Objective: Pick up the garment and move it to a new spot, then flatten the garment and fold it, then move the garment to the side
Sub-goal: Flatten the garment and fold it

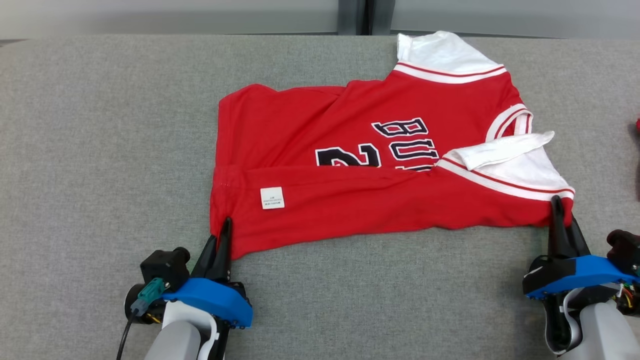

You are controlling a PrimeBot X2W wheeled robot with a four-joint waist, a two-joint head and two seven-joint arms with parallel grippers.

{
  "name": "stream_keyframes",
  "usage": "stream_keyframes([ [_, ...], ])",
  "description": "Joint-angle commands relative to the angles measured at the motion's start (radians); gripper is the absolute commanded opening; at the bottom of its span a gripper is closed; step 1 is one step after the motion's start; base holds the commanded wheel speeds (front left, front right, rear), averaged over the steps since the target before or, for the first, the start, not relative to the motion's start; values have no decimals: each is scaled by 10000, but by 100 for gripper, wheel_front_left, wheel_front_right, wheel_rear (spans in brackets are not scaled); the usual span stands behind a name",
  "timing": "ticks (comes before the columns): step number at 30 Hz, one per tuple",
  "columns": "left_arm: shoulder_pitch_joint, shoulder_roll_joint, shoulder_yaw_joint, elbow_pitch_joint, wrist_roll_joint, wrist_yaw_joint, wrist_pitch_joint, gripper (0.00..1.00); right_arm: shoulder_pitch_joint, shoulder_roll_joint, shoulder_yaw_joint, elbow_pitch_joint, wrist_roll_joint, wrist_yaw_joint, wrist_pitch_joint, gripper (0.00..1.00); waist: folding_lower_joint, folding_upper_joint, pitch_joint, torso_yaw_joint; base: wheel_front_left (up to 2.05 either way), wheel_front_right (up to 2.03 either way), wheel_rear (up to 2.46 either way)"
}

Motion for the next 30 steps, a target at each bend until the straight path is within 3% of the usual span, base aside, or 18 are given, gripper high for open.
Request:
stream_keyframes([
  [1, 260, 39, 132, -36, -41, -11, 26, 0, 157, -19, -79, -166, 70, -3, -27, 0, -1, 0, -87, -33, 0, 0, 0],
  [17, 2118, 62, 709, -122, -358, 8, 1, 0, 2560, -50, -333, -395, 20, -11, -33, 0, -1, 0, -1573, 307, 0, 0, 0],
  [18, 2228, 66, 686, -90, -380, 10, 1, 0, 2664, -52, -363, -355, 34, -11, -35, 37, -1, 0, -1595, 316, 0, 0, 0],
  [19, 2301, 72, 682, -107, -355, 10, 1, 11, 2742, -52, -370, -283, 10, -11, -35, 95, -1, 0, -1607, 323, 0, 0, 0],
  [20, 2360, 69, 672, -157, -321, 15, 1, 61, 2754, -45, -355, -240, -3, -10, -33, 100, -1, 0, -1603, 328, 0, 0, 0],
  [21, 2405, 63, 656, -199, -295, 38, 1, 100, 2722, -45, -378, -269, -54, -5, -35, 100, -1, 0, -1587, 330, 0, 0, 0],
  [30, 1108, 22, 741, -1571, 158, 223, 3, 100, 1487, -29, -372, -1331, -975, -2, -27, 100, -1, 0, -748, 408, 0, 0, 0],
])
